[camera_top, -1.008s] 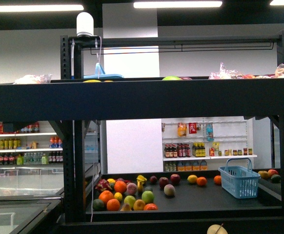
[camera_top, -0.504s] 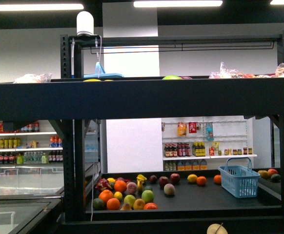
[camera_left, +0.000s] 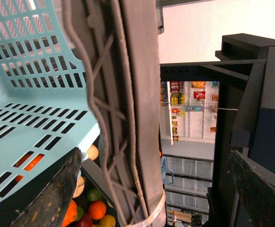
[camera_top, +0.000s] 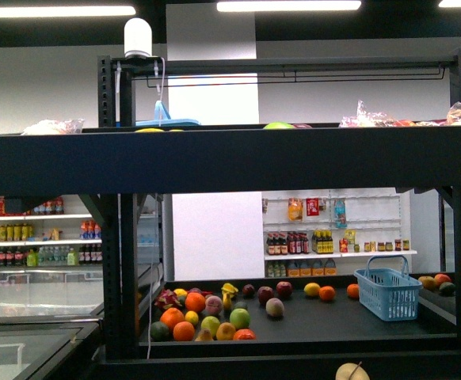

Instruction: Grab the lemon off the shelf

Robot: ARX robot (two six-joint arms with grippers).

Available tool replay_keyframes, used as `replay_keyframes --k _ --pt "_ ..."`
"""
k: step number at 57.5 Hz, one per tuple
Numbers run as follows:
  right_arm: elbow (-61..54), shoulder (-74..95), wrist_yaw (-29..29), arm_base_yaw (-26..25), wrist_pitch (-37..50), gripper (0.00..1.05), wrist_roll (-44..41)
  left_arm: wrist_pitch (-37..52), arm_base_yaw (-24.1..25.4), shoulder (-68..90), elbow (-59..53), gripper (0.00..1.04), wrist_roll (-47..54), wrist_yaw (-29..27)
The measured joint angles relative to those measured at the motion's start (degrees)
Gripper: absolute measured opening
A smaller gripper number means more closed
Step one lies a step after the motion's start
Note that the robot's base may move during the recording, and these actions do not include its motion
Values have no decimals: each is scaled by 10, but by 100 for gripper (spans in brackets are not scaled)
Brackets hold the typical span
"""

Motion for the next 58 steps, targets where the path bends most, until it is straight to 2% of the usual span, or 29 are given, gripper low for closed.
replay_keyframes --k 6,8,25,33,38,58 --pt "0 0 0 0 0 97 0 0 0 8 10 97 1 -7" --pt "0 0 0 0 0 97 0 -1 0 9 12 94 4 -9" --pt "0 0 0 0 0 97 0 -8 0 13 14 43 25 -16" --pt "0 0 0 0 0 97 0 -9 0 14 13 24 21 -13" --pt "0 0 0 0 0 97 0 -12 0 12 12 20 23 -4" --pt "0 0 0 0 0 97 0 -62 -30 -103 -61 18 105 43"
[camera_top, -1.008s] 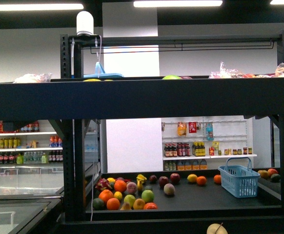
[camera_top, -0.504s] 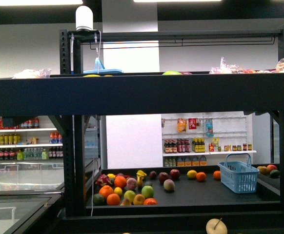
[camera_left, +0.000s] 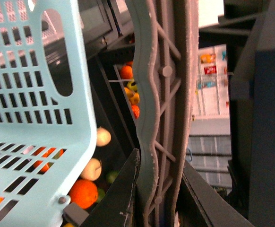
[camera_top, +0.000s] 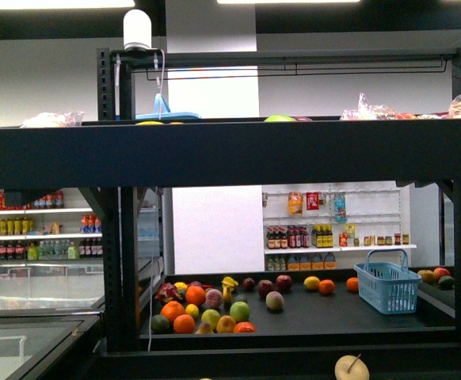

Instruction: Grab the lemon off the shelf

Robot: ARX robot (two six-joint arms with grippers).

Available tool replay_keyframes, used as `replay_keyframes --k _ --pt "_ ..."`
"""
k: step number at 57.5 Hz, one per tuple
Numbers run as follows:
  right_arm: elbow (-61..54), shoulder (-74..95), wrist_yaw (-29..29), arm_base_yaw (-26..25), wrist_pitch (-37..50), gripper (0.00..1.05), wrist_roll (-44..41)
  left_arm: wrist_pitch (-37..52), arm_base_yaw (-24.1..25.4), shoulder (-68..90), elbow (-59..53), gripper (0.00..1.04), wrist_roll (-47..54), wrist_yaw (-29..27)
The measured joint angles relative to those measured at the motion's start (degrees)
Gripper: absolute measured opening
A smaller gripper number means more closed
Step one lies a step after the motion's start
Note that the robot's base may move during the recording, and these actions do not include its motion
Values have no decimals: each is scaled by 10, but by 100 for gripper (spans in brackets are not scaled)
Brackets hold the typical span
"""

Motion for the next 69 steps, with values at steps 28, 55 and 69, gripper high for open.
replay_keyframes --k 28,55,69 --pt "0 0 0 0 0 97 0 -29 -207 -163 -130 12 108 21" --pt "0 0 0 0 0 97 0 76 -403 -98 -158 12 64 -45" --pt "0 0 0 0 0 97 0 110 -468 -40 -148 12 33 -57"
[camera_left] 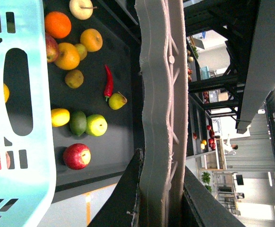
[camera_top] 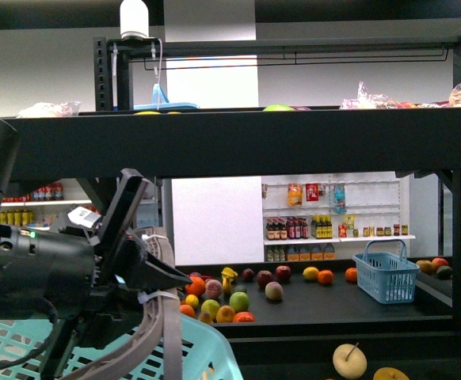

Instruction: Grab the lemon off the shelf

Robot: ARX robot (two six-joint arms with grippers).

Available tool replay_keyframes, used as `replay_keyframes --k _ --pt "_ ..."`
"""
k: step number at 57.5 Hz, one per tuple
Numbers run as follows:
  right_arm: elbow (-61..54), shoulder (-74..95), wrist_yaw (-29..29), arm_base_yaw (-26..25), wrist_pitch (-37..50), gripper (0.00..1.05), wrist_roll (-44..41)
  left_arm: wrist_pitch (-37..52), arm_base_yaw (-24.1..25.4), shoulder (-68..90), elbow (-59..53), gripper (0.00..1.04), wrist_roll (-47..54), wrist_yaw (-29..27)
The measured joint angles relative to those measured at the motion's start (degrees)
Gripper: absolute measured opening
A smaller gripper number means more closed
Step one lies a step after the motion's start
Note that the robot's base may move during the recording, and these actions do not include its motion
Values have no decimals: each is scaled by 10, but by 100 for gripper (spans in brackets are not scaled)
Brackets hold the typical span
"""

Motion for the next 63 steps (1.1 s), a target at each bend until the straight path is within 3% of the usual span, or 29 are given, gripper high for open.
replay_keyframes --k 63 --pt "0 0 0 0 0 97 0 57 -103 94 56 12 -45 -46"
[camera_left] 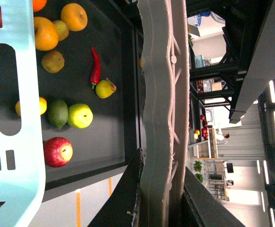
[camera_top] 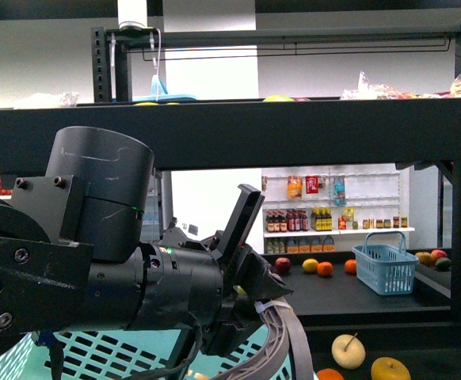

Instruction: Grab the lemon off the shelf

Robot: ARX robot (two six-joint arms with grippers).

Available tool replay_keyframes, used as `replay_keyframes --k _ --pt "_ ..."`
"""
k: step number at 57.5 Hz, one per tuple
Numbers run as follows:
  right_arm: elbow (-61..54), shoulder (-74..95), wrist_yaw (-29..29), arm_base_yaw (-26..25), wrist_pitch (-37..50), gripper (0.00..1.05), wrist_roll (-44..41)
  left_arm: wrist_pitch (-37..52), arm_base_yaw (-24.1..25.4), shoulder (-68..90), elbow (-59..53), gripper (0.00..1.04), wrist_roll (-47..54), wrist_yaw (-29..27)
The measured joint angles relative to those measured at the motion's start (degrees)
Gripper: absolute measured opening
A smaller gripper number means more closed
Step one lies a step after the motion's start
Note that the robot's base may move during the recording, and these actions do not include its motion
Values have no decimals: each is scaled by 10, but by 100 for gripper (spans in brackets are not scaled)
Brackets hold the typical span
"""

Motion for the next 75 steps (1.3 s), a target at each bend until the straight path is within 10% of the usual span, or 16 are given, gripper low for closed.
replay_keyframes --k 8,30,57,75 --pt "26 73 85 14 -67 97 38 0 0 0 0 12 3 -5" --pt "241 730 -109 -142 252 97 40 0 0 0 1 12 10 -7" --pt "607 1242 -9 -58 155 97 30 0 0 0 3 12 10 -7" --pt "706 1352 -71 -44 167 97 -137 0 0 0 3 12 10 -7"
